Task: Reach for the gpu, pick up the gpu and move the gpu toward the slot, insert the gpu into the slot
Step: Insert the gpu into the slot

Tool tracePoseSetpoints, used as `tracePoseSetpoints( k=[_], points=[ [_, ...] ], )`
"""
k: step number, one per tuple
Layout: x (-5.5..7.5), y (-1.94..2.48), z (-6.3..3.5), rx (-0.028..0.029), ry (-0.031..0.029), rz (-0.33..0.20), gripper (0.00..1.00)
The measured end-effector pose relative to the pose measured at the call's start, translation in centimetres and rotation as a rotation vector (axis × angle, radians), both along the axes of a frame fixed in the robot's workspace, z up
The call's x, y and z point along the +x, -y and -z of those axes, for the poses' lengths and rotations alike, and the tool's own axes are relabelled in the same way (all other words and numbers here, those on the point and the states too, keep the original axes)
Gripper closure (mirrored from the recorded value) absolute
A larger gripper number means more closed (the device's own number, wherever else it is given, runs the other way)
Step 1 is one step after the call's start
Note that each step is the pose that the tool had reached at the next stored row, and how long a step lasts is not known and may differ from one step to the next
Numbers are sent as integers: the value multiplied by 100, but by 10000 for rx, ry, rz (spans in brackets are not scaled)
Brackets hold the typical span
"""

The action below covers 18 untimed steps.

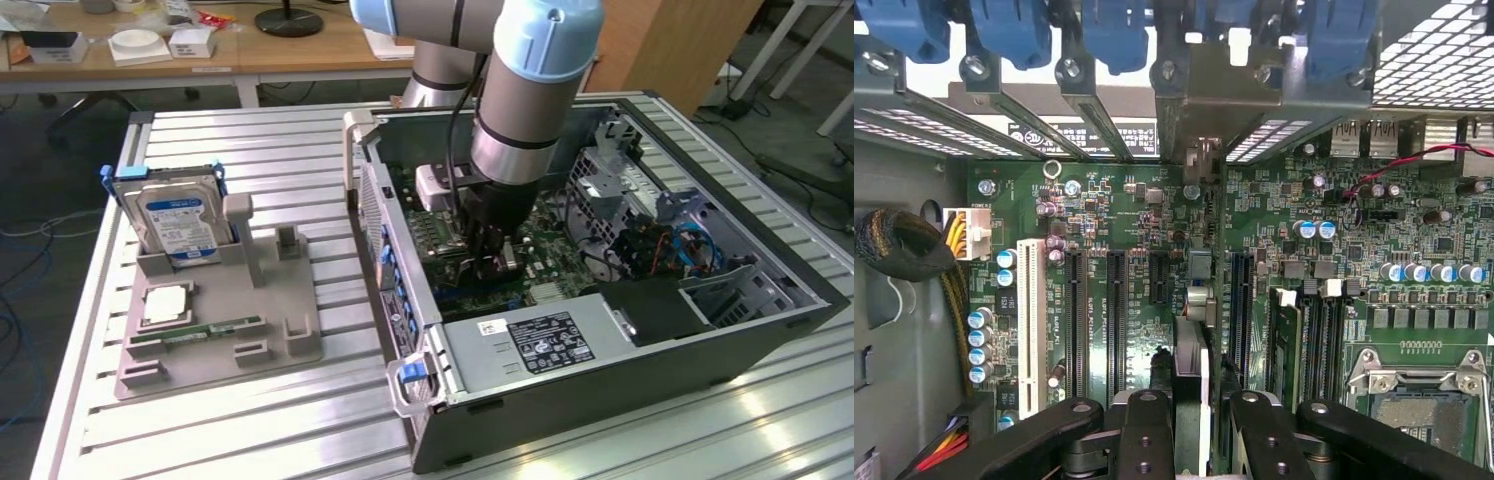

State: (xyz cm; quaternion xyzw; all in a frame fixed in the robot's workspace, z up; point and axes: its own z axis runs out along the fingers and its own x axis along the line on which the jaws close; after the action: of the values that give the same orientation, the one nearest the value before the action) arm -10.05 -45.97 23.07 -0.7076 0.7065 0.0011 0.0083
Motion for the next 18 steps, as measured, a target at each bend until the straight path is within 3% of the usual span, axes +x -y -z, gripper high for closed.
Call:
tracePoseSetpoints(
  k=[18],
  points=[
    [-7, 0, 2, 2, 3, 1, 73]
  ],
)
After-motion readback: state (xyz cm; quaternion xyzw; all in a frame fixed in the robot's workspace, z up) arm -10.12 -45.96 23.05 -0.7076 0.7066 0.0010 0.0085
